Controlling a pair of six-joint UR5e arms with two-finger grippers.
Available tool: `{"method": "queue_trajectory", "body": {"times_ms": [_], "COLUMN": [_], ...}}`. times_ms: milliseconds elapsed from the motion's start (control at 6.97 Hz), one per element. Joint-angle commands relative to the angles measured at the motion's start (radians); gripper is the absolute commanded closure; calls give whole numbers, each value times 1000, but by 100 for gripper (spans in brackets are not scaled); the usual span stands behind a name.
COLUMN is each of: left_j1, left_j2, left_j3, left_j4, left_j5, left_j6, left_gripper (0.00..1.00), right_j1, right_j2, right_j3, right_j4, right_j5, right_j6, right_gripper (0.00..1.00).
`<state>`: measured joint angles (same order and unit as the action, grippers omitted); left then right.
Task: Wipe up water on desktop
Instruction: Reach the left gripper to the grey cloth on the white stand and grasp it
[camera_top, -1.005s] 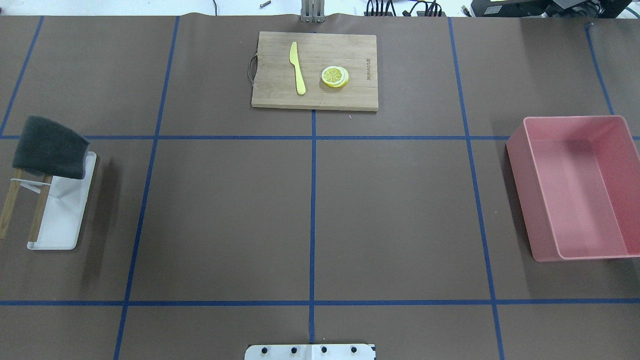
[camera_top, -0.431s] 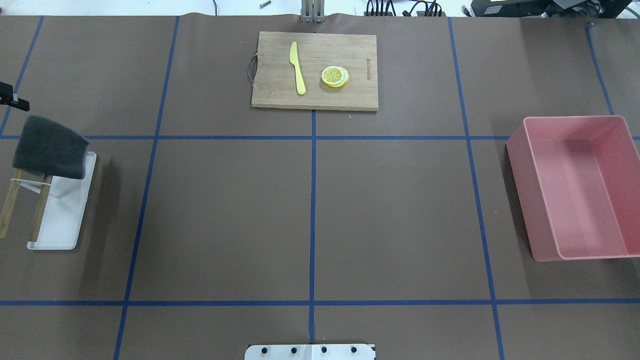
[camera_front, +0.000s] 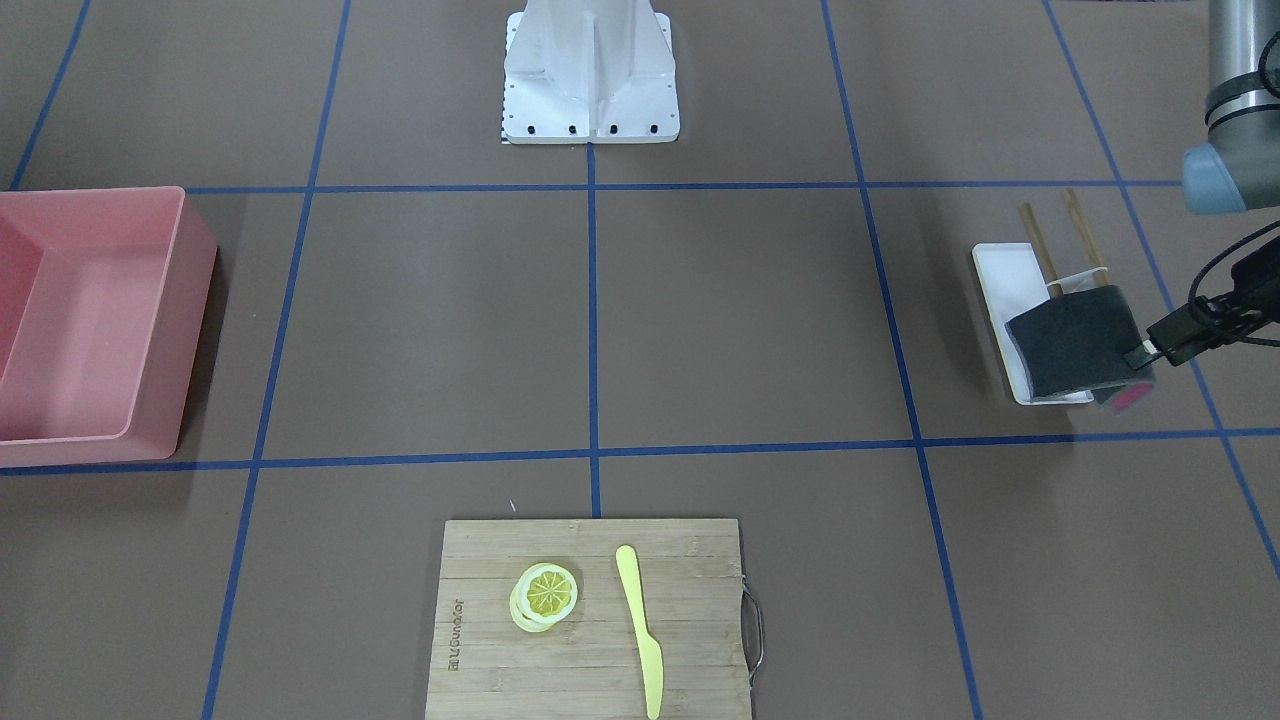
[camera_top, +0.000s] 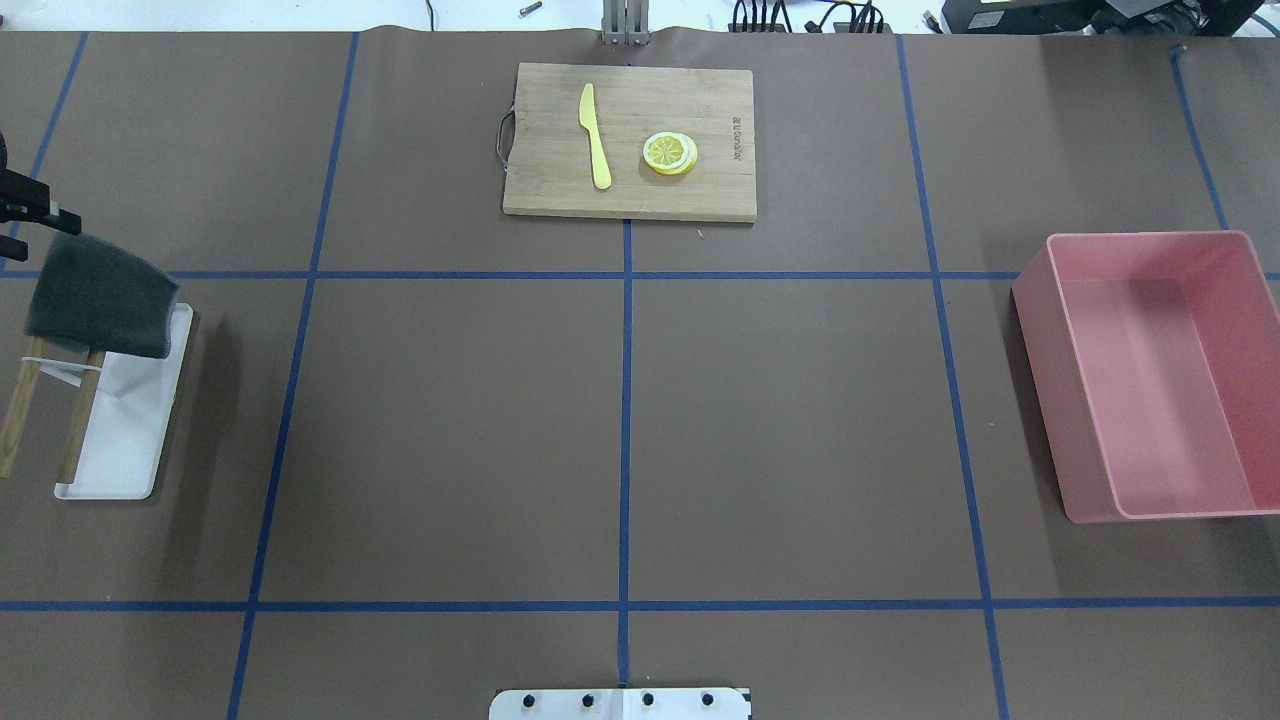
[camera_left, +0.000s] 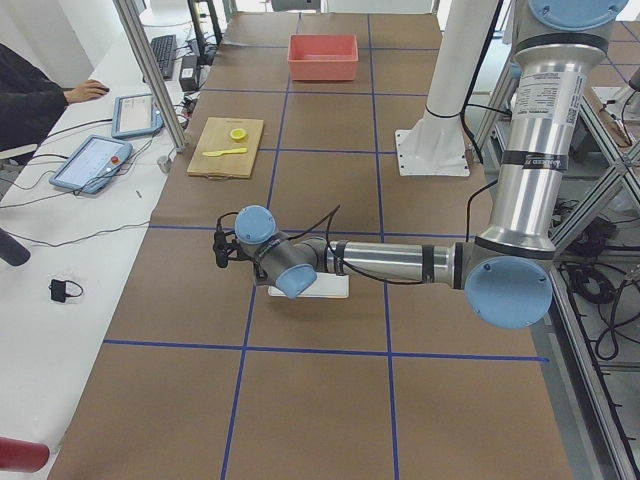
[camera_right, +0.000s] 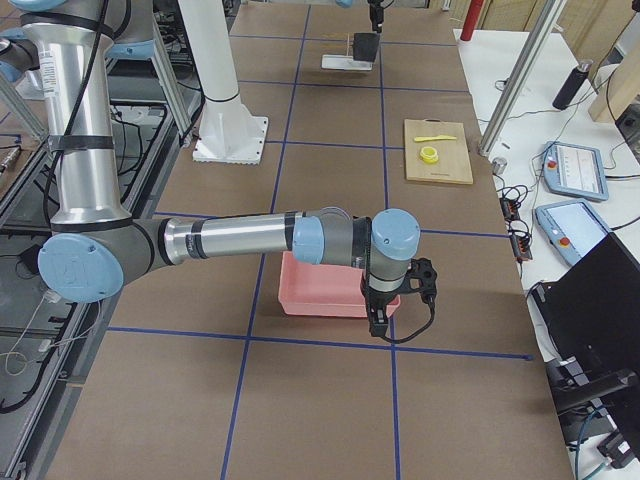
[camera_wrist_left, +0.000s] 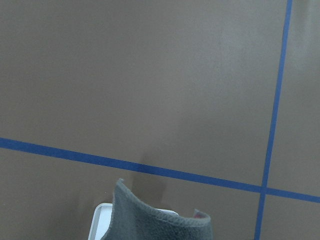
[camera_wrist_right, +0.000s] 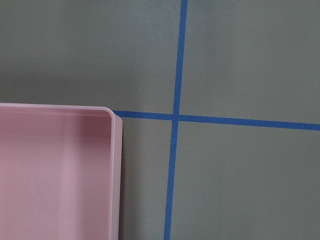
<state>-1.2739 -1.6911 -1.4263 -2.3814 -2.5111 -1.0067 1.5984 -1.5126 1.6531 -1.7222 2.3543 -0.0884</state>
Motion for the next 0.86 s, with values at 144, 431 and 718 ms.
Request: {"method": "queue_trajectory", "body": {"times_ms": [144,431,718], "left_j1": [1,-1,-4], "left_j2": [7,10,11], "left_j3": [-16,-14,-10], "left_j4": [1,2,5], "left_j5": [-20,-28,-82], "left_j6": [0,0,2], "left_gripper": [60,67,65], "right_j1": [0,0,0], "right_j2": [2,2,2], "right_j3": [1,1,1], "right_j4": [4,4,4], "right_j5": [28,26,26], "right_j6": [50,50,50], "right_gripper": [0,0,0]}}
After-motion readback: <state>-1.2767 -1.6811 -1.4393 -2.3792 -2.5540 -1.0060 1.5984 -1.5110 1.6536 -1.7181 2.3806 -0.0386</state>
